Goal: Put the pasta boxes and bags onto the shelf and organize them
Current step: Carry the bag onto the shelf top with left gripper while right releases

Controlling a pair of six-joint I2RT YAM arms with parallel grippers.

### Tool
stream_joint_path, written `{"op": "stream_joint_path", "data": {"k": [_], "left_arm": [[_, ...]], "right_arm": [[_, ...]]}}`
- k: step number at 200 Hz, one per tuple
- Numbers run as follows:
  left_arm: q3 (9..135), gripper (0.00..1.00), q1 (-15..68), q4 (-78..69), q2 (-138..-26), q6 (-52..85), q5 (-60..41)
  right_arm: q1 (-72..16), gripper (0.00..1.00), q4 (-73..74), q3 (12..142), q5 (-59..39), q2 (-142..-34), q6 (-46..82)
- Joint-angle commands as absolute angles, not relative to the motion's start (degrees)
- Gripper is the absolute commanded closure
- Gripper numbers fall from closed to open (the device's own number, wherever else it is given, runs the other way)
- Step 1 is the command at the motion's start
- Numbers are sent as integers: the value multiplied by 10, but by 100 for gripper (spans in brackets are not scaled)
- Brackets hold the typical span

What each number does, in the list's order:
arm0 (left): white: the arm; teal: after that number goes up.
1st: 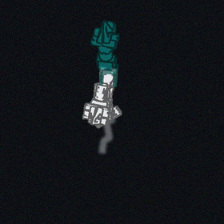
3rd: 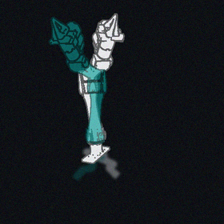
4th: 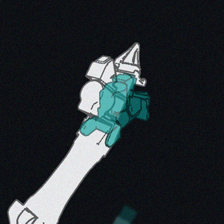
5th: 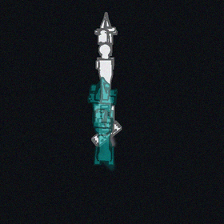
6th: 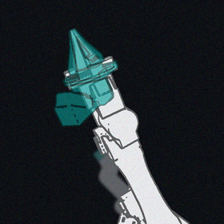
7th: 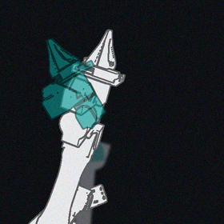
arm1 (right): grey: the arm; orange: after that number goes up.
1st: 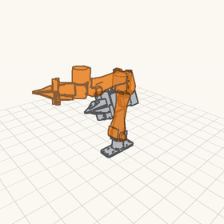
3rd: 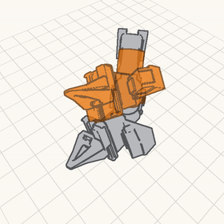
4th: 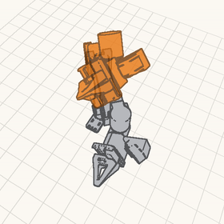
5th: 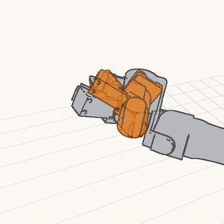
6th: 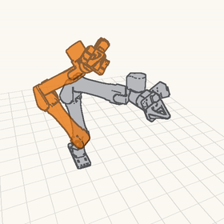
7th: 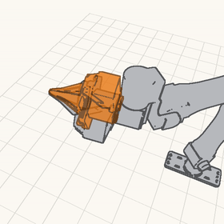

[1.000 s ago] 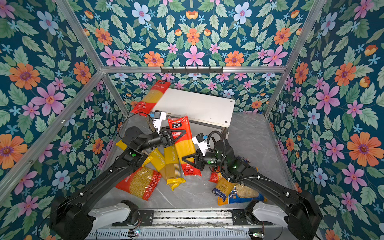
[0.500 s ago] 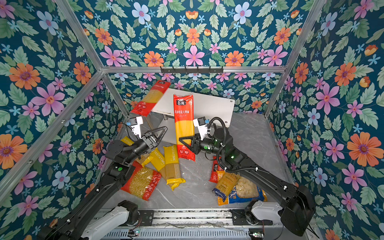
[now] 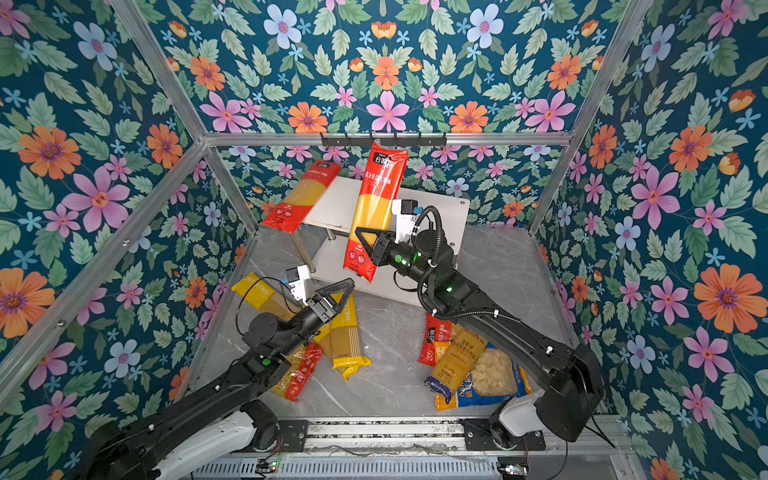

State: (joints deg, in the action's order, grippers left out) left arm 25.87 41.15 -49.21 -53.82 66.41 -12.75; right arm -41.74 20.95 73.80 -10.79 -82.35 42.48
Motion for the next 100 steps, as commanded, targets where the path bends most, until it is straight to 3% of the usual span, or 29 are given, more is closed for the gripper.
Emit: {"op": "stream_joint_path", "data": {"k": [1,40,100], "left_arm": [[277,9,427,-604,-573,681,-99],[293,16,438,-652,-613,696,-59],[285,39,438,-660,-606,721,20]], "right_arm": [[-421,84,334,743,-86,-831,479],[-438,84,363,734,-77,-838,505],[-439,82,387,735,-88,-851,550]]}}
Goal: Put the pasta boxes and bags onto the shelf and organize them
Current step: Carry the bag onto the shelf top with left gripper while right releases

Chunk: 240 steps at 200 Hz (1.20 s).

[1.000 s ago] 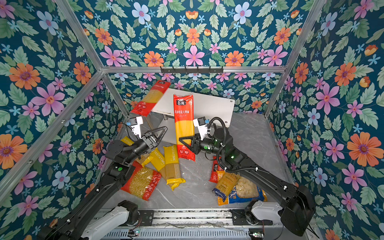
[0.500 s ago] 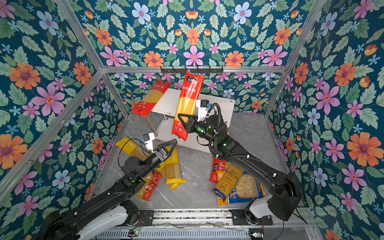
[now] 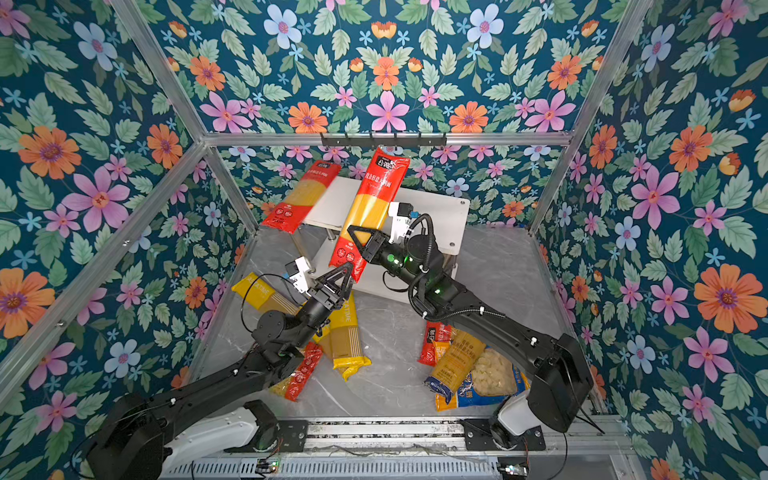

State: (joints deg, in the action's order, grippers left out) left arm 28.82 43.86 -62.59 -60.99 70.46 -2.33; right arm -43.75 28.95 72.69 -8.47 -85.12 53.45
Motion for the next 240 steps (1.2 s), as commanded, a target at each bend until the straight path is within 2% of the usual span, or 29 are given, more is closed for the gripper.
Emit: {"op": "stream_joint_path", "data": {"k": [1,19,71,132,188,240], "left_arm": [[285,39,438,-660,-606,721,20],[291,44,438,-661,-611,722,20],[302,70,438,-687,-632,721,13],[308,100,437,-682,-621,705,28],[330,100,435,-550,-561,664,94],[410,100,415,-392,-533,610,125]], "right_arm": [[-438,82,386,736,-88,-851,551],[-439,80,390,738,-94,-858,559],[-439,74,387,736,-93,-862,565],[-438,44,381,718,-85,-854,564],[-439,26,363,667,-63,-817,552],[-439,23,335,594,-33,-753,526]]}}
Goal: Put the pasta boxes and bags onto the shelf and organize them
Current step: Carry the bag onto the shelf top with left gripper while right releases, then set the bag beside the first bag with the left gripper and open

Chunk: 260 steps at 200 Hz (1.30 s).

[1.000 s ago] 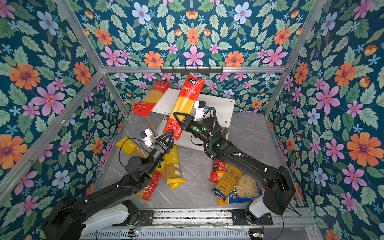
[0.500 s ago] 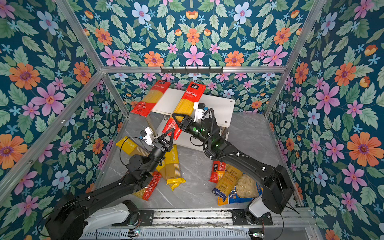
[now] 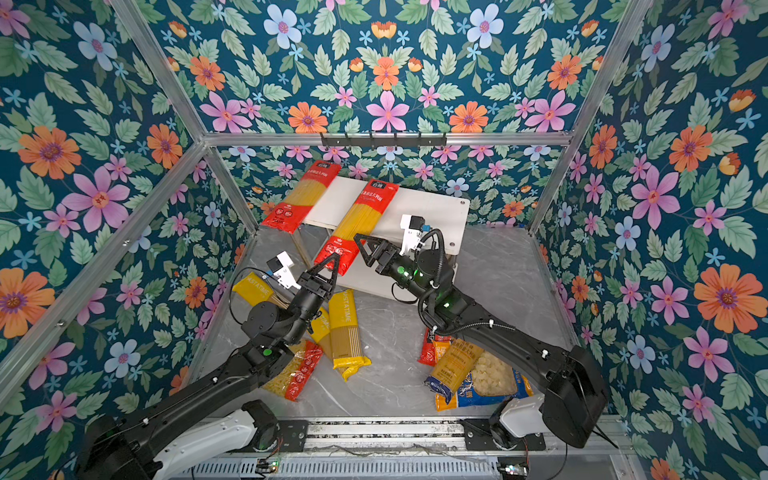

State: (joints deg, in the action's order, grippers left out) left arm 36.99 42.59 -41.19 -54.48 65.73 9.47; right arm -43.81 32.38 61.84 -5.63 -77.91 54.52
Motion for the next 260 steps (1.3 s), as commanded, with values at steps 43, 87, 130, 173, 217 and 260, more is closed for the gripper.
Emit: {"op": "stream_joint_path", "data": {"k": [43,87,130,173,217,260], "left_arm": [[477,100,330,-275,-551,638,71],[477,100,289,-289,-573,650,50],[476,100,287,-328,-607,671,23],[498,100,264,-306,-619,655,29],[506,100,240,-311,-641,654,3],[498,94,229,-315,-641,662,-11]], "right_arm": [[-438,23,327,540,-19,-717,520],[-439,23,333,505,-18,-703,535],[-438,23,339,490,-19,-701,542],[-440,23,344,485,-21,-705,548],[-441,23,345,482,-20,-705,548],[-442,23,344,479,-18,-707,548]]}}
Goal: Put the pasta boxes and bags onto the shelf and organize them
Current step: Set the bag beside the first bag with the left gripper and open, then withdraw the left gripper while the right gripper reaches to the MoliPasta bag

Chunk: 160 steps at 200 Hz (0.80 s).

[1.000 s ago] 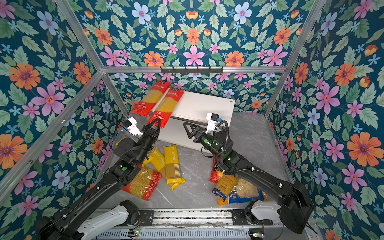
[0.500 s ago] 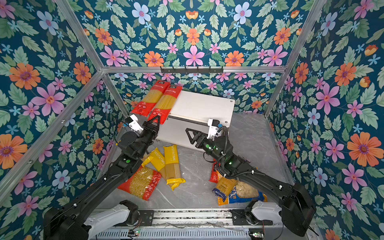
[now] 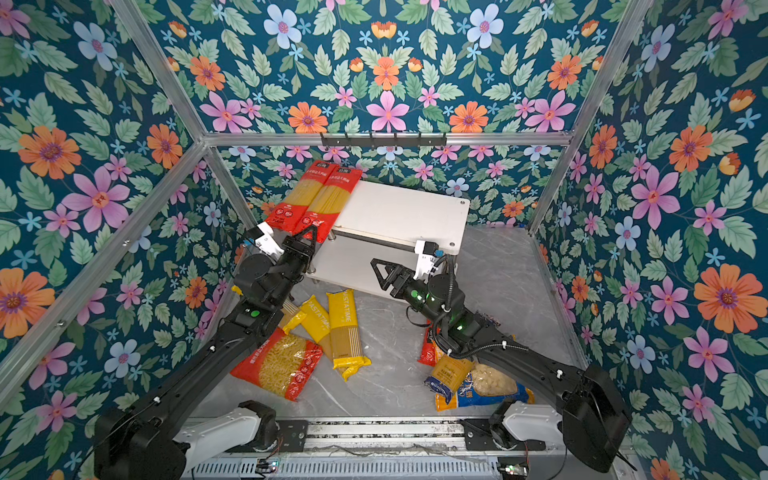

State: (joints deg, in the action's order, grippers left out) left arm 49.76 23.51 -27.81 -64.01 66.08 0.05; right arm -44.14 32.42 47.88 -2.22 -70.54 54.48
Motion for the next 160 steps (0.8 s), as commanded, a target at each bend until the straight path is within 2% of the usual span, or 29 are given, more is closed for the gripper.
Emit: {"op": "stream_joint_path", "data": {"k": [1,12,24,64,103,160], "left_arm": [[499,93,229,-315,-641,662,-12],[499,78,226,-316,-641,664,-20],[497,66,225,-316,-639,667,-24],[474,42,224,-300,-607,669,-50],[411,30,234,-282,-539,659,-65],[320,29,352,-266,-484,569,14]], "right_arm": [[-442,23,344,479,-18,-707,549],[-442,23,346,479,-20,-708,548],[-442,23,346,479,-20,-709,548],[-442,23,343,469,-17,-708,548],[-442,23,337,446,-12,-705,546],[-443,25,251,422,10,-681,527]]}}
